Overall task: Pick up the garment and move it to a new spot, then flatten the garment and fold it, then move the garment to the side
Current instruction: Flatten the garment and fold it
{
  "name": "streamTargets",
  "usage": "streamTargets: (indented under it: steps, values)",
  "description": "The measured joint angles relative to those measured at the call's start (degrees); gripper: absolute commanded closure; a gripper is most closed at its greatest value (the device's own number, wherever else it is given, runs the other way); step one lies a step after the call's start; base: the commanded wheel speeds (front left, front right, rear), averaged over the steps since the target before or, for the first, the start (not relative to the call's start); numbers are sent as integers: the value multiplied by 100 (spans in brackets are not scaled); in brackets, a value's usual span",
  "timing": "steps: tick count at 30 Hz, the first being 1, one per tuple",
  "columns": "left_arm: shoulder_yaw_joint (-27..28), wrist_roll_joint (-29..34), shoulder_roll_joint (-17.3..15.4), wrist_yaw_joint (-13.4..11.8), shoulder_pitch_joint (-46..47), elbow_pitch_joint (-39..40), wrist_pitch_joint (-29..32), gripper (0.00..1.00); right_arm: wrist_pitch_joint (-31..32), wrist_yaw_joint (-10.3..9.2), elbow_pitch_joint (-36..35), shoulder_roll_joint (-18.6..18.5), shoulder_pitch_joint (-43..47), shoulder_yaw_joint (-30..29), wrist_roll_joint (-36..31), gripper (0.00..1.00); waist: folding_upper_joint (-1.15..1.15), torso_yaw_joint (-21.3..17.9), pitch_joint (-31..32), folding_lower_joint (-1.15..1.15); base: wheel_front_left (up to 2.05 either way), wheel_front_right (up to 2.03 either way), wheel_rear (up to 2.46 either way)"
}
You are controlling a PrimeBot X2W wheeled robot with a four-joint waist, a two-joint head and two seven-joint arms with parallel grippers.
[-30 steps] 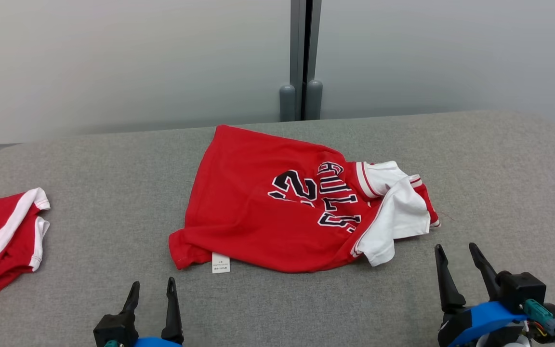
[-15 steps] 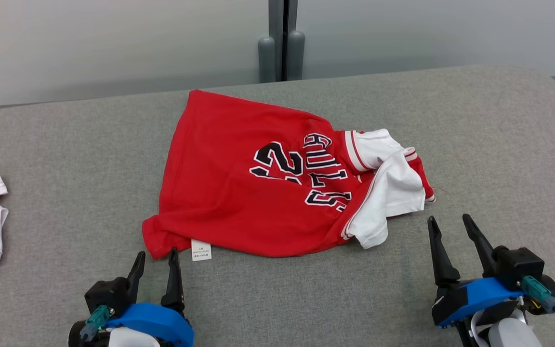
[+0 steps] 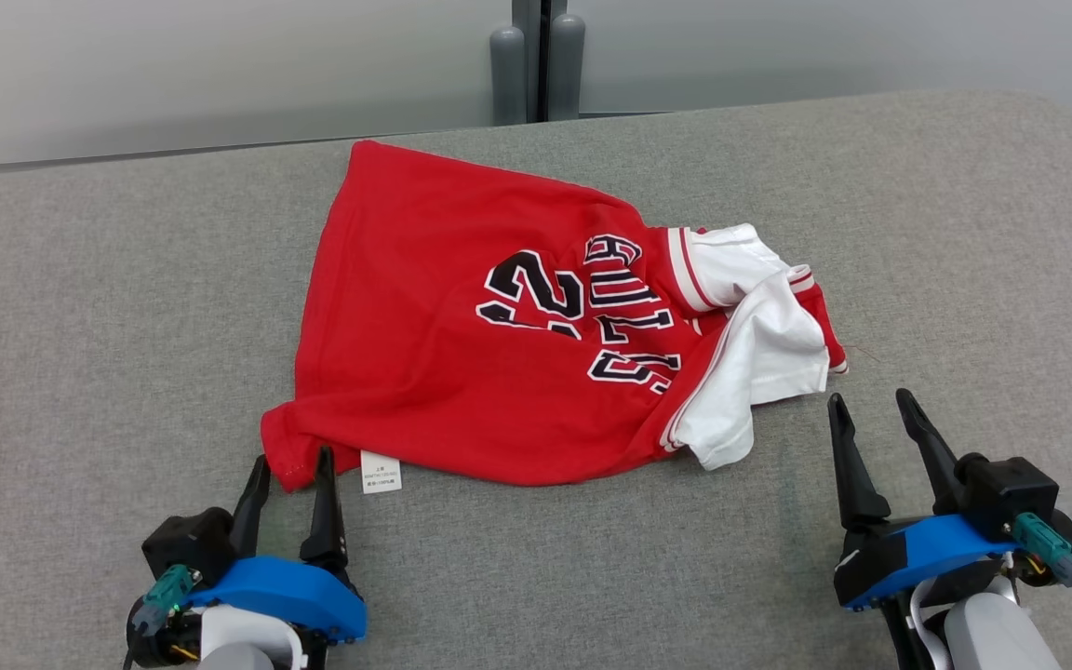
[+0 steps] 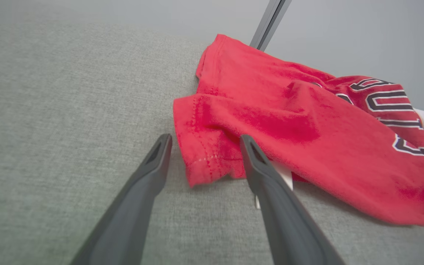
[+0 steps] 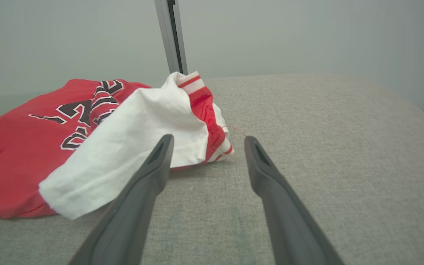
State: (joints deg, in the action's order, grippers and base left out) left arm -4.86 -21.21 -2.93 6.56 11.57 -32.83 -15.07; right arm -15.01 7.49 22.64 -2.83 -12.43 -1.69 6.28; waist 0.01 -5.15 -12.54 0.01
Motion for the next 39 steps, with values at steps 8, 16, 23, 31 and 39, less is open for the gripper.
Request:
streamTargets:
  steps: [8, 16, 23, 31, 39]
  values:
    - [-192, -179, 9, 55, -107, 87, 0, 0, 0, 0, -1, 0, 1, -29, 18, 0, 0, 65, -10, 0, 0, 0, 0]
    - [-274, -269, 0, 65, -139, 168, 0, 73, 0, 0, 83, 1, 3, -43, -9, 0, 0, 117, 28, -1, 0, 0, 0]
    - [-359, -293, 2, 82, -135, 97, 0, 100, 0, 0, 172, 1, -31, -79, -9, 0, 0, 131, -8, -1, 0, 0, 0]
    - [-350, -263, 4, 82, -112, 142, 0, 100, 0, 0, 416, 0, -158, -221, 38, 0, 0, 167, -45, -1, 0, 0, 0]
    - [-368, -227, 4, 83, -70, 202, 0, 100, -1, 0, 759, 0, -498, -213, 201, 0, 0, 249, -215, 0, 0, 0, 0]
